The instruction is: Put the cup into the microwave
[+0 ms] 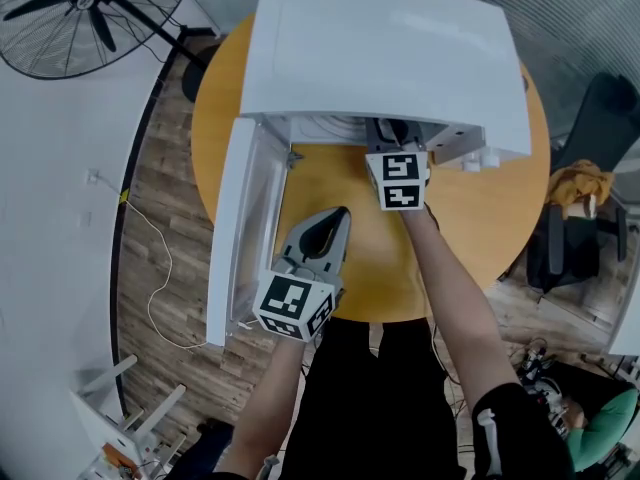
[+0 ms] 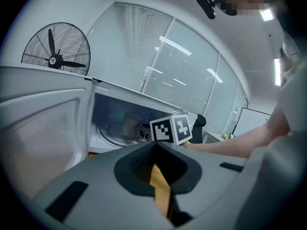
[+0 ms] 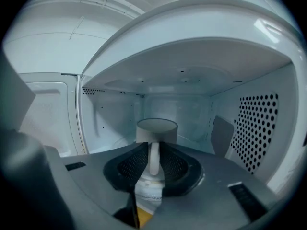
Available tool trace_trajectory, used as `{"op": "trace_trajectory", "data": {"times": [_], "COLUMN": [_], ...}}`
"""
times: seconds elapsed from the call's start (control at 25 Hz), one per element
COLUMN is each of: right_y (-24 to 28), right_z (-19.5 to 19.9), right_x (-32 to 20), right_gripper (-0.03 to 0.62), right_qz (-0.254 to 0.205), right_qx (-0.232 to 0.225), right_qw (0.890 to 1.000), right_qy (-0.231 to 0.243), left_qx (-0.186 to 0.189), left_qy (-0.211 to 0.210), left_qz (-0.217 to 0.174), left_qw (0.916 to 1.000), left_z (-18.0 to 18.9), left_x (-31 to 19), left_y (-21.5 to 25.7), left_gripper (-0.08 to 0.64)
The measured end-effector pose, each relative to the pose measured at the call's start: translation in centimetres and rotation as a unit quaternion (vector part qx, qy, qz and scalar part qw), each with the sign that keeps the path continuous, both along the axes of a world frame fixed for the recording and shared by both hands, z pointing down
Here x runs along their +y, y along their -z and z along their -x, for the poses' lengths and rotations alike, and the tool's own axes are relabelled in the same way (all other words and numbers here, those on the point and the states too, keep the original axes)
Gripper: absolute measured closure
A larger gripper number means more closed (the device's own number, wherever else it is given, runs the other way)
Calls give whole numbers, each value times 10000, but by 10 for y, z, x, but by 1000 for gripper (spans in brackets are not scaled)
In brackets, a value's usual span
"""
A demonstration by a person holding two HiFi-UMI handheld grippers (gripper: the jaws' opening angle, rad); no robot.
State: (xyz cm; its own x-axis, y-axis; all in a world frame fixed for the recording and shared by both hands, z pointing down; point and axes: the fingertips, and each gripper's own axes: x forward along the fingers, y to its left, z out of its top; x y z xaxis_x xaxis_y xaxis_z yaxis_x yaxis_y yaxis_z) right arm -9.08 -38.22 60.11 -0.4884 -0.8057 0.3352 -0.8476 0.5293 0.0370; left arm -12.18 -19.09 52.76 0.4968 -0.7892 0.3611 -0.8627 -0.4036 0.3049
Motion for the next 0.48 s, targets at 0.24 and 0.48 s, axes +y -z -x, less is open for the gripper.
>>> {"op": "trace_trajectory", "data": {"times": [0.24, 0.48], "right_y": [6, 1], "right_z": [1, -7], "right_x": [0, 7], "right_gripper": [446, 411], "right_qz": [18, 114], "right_qx": [-63, 4], "right_qw": [10000, 9999], "right_qy": [20, 19], "left_qx": [-1, 10], "left_qy": [-6, -4], "left_qz": [-25, -60], "left_qw": [10000, 10000], "left_z": [1, 2], "left_x": [3, 6], "left_y": [4, 6], "left_gripper": [565, 565]}}
